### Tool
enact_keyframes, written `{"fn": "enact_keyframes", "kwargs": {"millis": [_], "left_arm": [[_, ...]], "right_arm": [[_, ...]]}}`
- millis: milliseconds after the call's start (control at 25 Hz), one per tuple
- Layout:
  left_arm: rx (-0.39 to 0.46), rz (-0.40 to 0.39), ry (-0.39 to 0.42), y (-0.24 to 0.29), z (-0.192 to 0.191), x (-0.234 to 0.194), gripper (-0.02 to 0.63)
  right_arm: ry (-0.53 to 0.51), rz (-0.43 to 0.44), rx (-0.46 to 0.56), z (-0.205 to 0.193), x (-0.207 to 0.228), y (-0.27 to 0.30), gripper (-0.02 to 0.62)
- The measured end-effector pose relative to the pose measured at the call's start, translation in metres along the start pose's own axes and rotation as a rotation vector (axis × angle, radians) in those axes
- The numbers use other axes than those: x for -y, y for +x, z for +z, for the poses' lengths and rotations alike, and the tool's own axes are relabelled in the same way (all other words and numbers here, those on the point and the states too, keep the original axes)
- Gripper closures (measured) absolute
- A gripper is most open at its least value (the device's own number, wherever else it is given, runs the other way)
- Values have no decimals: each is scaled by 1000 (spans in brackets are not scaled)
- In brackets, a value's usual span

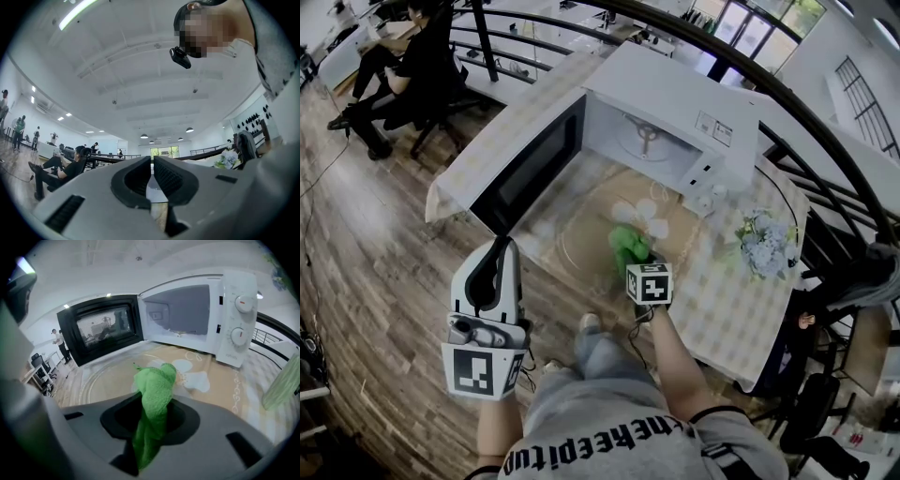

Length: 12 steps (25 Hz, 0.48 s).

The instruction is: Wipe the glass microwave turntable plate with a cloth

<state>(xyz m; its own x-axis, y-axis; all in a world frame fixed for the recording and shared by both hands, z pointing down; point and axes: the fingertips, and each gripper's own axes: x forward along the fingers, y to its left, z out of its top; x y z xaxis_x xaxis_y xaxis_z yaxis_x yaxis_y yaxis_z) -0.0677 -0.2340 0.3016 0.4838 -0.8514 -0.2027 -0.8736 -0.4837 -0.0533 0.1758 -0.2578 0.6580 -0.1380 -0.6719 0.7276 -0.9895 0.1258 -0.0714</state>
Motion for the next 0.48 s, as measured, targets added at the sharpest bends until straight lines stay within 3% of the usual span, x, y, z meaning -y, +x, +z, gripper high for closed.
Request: {"fn": "enact_keyframes", "kwargs": {"millis": [480], "left_arm": [[13,-9,8,-14,11,6,586]], "right_arm": [[26,-90,-10,-11,27,-17,491]]}}
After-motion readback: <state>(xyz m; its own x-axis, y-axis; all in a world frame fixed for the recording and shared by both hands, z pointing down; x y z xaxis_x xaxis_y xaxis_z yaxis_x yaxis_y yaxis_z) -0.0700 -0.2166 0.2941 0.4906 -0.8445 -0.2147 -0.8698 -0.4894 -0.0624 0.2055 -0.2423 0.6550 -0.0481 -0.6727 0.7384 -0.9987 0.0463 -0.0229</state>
